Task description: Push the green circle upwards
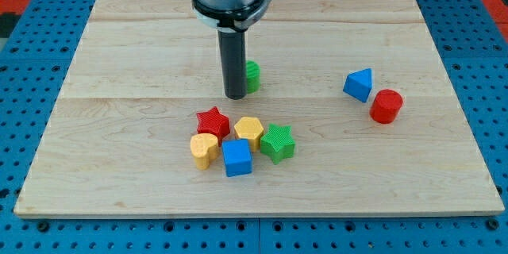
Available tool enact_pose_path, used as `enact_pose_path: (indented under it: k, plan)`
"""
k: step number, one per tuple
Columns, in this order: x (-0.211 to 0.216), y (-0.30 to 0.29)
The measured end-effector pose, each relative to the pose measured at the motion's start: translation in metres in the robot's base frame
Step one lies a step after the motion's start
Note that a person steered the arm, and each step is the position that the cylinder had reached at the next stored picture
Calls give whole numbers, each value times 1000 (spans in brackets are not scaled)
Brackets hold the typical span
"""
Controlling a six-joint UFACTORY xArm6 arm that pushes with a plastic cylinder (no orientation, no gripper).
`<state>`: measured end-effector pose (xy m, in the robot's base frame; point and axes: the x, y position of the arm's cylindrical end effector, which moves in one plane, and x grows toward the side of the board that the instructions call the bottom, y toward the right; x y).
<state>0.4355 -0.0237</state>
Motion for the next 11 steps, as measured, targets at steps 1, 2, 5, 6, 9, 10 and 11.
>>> enact_pose_path:
  k: [1, 2, 5, 6, 9, 10, 11]
  plan:
    - [0, 15]
    - [0, 30]
    - [45, 53]
    - [14, 44]
    - [-92, 25]
    - [-128, -1]
    - [-107, -12]
